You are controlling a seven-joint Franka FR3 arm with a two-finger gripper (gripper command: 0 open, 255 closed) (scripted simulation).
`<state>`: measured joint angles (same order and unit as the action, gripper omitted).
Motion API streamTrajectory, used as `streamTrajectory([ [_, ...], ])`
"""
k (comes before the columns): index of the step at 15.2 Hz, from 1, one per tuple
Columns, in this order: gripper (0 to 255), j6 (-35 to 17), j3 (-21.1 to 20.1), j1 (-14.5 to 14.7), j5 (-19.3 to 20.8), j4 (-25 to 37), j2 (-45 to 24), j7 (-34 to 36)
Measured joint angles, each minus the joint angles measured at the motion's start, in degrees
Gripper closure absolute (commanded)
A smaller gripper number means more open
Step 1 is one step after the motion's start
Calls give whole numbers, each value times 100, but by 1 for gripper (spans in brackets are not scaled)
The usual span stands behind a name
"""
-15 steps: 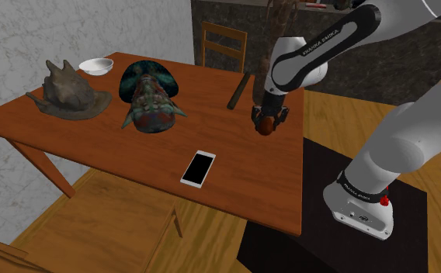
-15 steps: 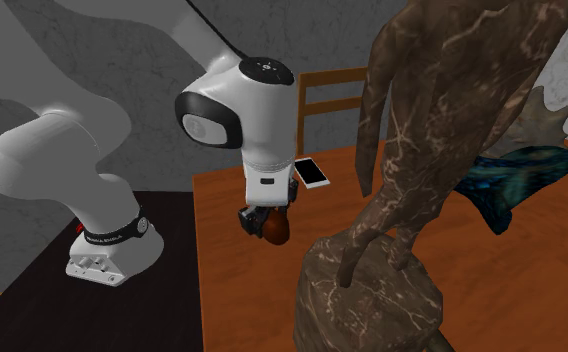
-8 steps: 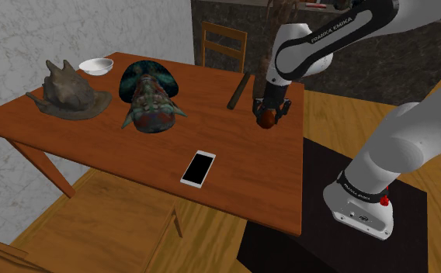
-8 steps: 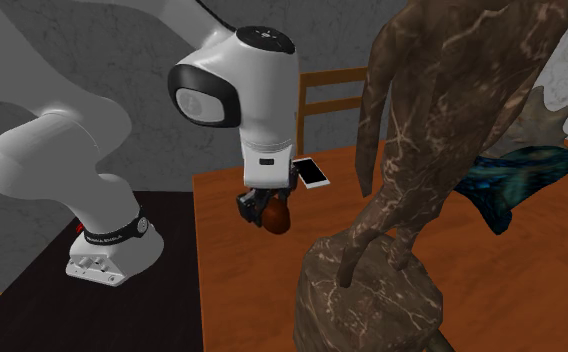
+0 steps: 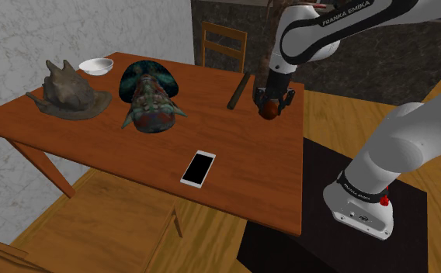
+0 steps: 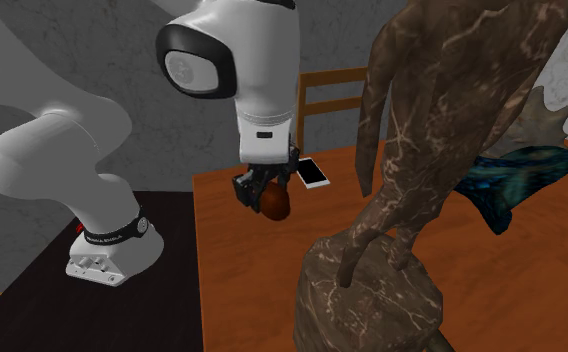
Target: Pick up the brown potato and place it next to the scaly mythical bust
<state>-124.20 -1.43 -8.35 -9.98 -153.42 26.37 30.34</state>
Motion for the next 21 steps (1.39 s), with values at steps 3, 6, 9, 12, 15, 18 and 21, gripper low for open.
streamTrajectory([
  [3,255,291,6,-14,34,154,139,39],
  [6,255,562,3,-19,55,294,273,86],
  [9,255,800,4,-23,74,461,347,123],
  [12,255,1058,-1,-22,88,630,438,171],
  [15,255,1327,19,-38,118,819,518,188],
  [18,255,1581,32,-46,139,1010,582,211],
  [21,255,1815,28,-43,145,1202,627,253],
])
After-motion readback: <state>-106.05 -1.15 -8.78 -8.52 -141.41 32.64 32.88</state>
